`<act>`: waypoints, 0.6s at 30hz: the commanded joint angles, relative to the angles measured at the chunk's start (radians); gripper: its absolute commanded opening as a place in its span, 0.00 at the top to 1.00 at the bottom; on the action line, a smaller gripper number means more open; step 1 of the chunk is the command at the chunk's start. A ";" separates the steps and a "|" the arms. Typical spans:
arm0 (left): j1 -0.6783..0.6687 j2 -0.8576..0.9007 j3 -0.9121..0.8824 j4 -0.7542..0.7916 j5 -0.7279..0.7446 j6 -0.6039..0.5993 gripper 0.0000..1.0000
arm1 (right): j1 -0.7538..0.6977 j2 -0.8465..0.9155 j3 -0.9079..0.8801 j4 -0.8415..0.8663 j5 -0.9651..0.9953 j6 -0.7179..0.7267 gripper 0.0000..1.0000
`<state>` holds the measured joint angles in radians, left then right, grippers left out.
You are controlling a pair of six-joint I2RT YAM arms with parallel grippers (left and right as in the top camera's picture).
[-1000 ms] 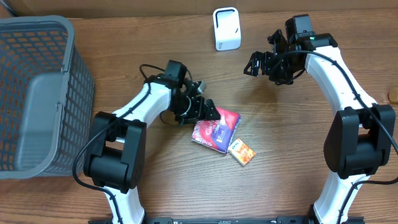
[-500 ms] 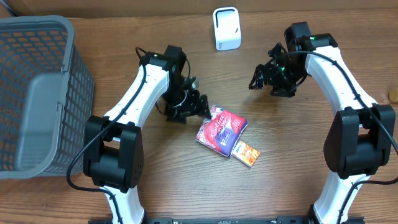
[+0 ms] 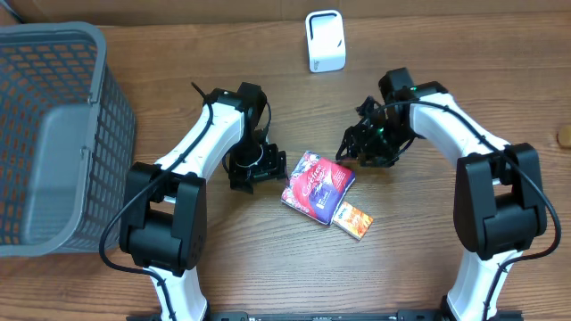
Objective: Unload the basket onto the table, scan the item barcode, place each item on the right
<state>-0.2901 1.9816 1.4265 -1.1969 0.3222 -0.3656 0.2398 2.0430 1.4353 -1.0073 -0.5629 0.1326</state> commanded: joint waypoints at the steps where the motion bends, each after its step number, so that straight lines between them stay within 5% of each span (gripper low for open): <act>1: -0.005 0.003 -0.020 0.010 0.018 -0.016 0.22 | 0.018 -0.032 -0.010 -0.007 -0.034 -0.003 0.39; 6: -0.005 0.003 -0.032 0.032 0.019 -0.029 0.21 | 0.020 -0.032 -0.010 -0.023 -0.031 -0.003 0.54; 18: -0.006 0.004 -0.064 0.068 0.019 -0.089 0.21 | 0.059 -0.032 -0.071 -0.011 -0.046 -0.058 0.54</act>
<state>-0.2901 1.9816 1.3788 -1.1515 0.3328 -0.4023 0.2710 2.0430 1.3918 -1.0214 -0.5888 0.1261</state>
